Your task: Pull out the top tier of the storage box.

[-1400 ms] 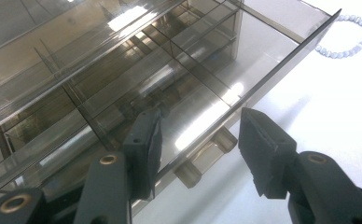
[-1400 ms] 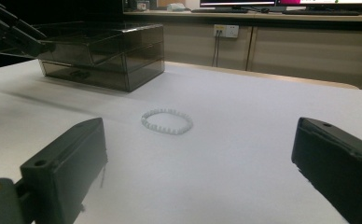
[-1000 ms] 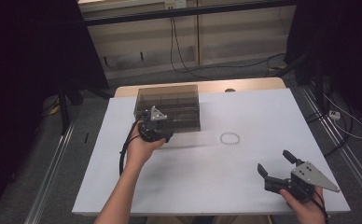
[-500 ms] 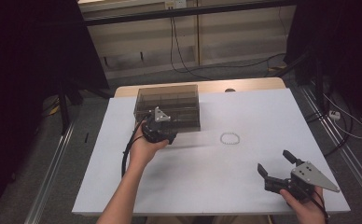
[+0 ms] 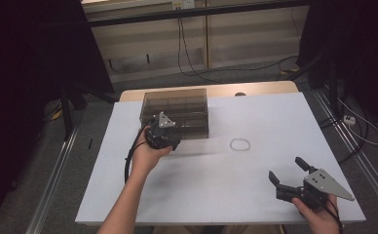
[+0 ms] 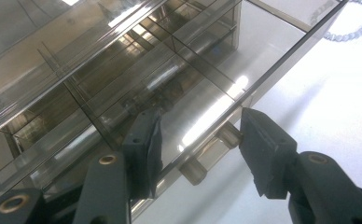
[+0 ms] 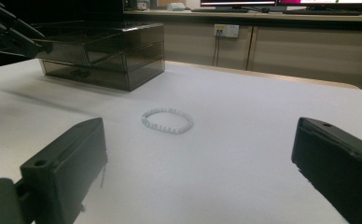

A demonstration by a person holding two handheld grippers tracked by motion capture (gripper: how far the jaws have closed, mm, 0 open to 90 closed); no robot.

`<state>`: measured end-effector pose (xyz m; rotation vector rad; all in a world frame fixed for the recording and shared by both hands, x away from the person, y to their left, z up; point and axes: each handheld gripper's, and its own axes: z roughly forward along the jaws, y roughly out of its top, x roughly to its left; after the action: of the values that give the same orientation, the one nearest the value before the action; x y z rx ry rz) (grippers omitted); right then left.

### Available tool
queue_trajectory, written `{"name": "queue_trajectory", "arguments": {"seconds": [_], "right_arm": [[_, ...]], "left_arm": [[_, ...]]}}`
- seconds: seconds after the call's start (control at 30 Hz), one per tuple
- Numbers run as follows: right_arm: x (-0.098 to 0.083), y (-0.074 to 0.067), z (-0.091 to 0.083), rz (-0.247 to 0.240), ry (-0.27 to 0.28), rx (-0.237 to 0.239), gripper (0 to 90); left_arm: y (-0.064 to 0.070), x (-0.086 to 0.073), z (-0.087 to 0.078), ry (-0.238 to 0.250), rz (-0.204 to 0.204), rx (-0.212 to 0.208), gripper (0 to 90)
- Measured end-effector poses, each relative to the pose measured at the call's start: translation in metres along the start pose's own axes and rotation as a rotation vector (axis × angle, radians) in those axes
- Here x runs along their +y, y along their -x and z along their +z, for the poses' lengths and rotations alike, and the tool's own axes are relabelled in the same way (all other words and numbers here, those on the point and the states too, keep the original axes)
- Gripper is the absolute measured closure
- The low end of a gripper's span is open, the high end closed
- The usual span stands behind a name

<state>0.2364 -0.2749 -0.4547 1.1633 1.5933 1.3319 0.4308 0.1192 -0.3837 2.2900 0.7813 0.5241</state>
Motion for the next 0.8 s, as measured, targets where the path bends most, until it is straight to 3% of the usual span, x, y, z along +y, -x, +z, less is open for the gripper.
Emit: {"name": "queue_trajectory", "arguments": {"seconds": [0.4, 0.8], "right_arm": [[0.0001, -0.0006, 0.0006, 0.000, 0.000, 0.001, 2.2], [0.0001, 0.0000, 0.0003, 0.000, 0.000, 0.001, 2.1]], "left_arm": [[0.0013, 0.0028, 0.0013, 0.003, -0.019, 0.016, 50.4], [0.0002, 0.0024, -0.0004, 0.018, -0.043, -0.001, 51.7]]}}
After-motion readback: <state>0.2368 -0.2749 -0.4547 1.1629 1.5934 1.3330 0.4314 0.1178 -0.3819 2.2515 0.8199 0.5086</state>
